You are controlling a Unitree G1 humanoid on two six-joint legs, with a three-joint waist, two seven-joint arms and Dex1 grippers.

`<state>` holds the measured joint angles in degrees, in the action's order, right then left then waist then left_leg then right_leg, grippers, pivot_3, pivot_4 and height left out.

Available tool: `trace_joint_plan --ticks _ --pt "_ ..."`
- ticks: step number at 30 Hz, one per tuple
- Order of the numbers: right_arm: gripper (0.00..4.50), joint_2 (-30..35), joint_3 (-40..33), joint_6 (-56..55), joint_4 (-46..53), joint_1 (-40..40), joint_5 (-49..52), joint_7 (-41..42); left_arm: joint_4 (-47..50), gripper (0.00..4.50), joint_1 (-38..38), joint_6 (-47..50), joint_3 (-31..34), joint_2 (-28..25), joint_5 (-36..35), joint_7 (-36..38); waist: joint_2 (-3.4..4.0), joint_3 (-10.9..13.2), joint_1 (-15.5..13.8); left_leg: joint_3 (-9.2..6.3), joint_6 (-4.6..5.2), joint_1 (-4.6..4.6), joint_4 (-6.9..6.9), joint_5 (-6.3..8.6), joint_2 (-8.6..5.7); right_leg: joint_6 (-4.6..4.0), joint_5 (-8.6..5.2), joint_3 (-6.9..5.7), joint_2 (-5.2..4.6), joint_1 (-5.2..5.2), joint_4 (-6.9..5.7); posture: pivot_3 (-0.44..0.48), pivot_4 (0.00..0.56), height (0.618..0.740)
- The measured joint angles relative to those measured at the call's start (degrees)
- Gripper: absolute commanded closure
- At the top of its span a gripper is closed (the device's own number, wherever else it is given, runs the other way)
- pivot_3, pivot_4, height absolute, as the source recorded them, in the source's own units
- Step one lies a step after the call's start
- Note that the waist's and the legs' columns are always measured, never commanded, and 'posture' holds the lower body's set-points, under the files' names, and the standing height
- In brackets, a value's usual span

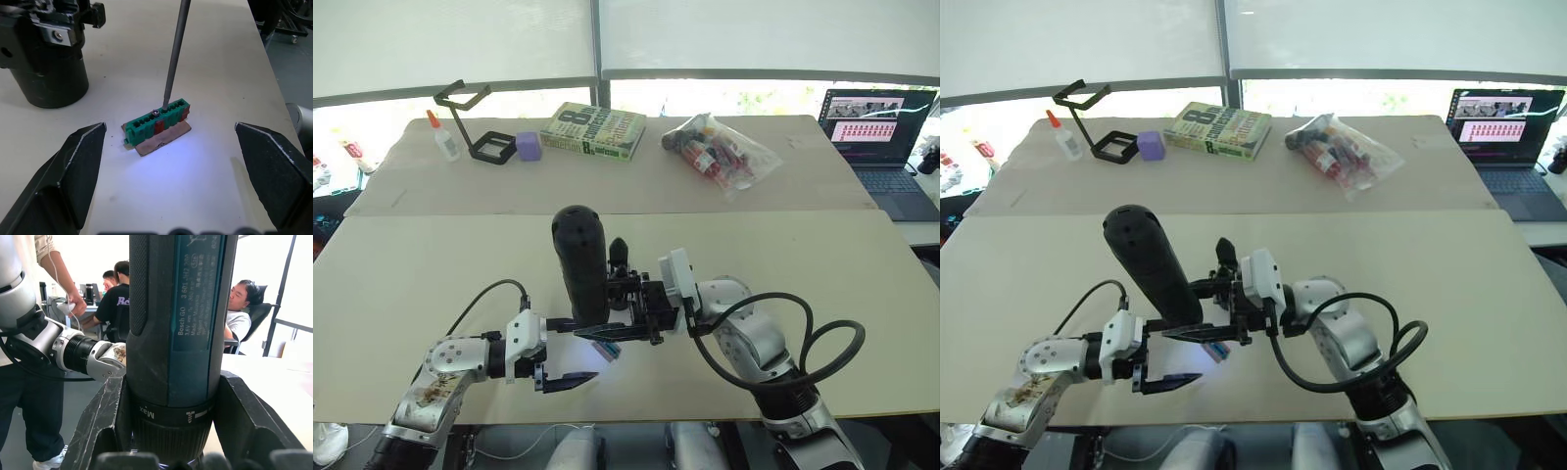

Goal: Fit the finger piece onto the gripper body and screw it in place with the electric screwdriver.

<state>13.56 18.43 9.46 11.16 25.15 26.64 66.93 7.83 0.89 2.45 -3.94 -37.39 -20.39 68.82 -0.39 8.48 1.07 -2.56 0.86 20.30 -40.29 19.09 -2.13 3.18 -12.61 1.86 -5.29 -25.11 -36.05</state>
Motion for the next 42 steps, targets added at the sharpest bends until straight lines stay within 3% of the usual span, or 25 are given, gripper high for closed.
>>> trace_joint_plan --ticks 42 --pt "2.58 1.5 -0.3 0.1 -2.4 0.7 -0.6 0.3 -2.0 0.04 -0.8 0.4 -2.3 1.1 0.3 -2.1 0.00 0.0 0.0 0.01 -0.15 0.01 0.00 -0.08 0.00 0.00 0.00 0.00 -0.02 -0.01 -0.01 0.000 0.150 0.740"
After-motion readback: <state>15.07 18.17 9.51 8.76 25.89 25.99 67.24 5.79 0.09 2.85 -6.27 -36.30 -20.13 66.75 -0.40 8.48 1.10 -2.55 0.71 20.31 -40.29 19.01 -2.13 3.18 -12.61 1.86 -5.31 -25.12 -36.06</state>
